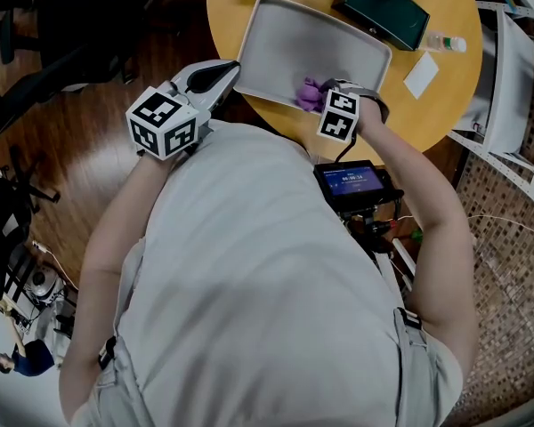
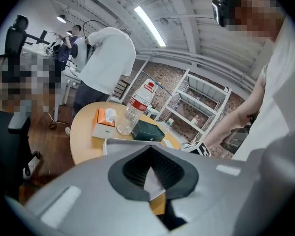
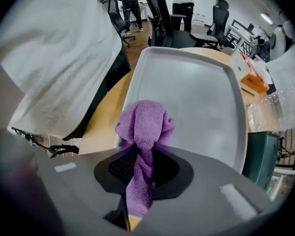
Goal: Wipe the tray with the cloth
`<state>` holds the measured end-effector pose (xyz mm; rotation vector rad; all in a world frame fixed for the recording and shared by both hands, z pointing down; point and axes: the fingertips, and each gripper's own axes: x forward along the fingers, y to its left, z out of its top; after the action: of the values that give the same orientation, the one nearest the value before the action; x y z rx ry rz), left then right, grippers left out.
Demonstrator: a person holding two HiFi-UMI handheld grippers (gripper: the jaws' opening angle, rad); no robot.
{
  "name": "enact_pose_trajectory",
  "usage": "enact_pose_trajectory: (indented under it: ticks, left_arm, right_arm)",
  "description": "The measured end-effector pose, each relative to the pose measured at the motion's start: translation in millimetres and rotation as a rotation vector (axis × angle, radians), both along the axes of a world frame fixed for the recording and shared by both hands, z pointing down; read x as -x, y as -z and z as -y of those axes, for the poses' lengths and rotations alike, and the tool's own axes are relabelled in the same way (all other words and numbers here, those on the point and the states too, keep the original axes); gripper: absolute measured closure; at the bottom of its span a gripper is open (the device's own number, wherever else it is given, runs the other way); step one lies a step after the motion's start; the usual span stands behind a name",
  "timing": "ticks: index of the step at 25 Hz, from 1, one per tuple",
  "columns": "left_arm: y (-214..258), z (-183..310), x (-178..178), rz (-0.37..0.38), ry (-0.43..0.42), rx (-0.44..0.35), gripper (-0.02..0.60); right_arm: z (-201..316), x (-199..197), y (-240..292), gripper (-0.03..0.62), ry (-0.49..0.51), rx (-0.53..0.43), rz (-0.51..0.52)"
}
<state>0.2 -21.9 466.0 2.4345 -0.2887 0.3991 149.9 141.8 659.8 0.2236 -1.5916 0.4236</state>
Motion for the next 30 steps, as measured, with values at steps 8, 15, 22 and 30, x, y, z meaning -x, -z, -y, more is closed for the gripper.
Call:
enact_pose_trajectory:
  ticks: [8, 15, 22, 30]
  left_arm:
    - [11.0, -13.4, 3.4, 0.001, 0.023, -0.017, 0.581]
    - [15.5, -9.9, 21.2, 0.011, 0.080, -0.017, 0.581]
    - [20.3, -10.6, 32.1, 0.017, 0.114, -0.023, 0.581]
    - [19.2, -9.8, 36.3, 0.018, 0.123, -0.020, 0.581]
  right_arm:
    - [1.4, 19.7, 7.0, 0.528, 0.158, -0.022, 0.011]
    - [88.6, -3.2, 16.3, 0.528, 0.126, -0.095, -0.026]
    - [150.4, -36.4, 24.0, 0.528, 0.079, -0.162, -0.104]
    - [176.2, -44.4, 27.9, 0.526, -0.013, -0.180, -0.156]
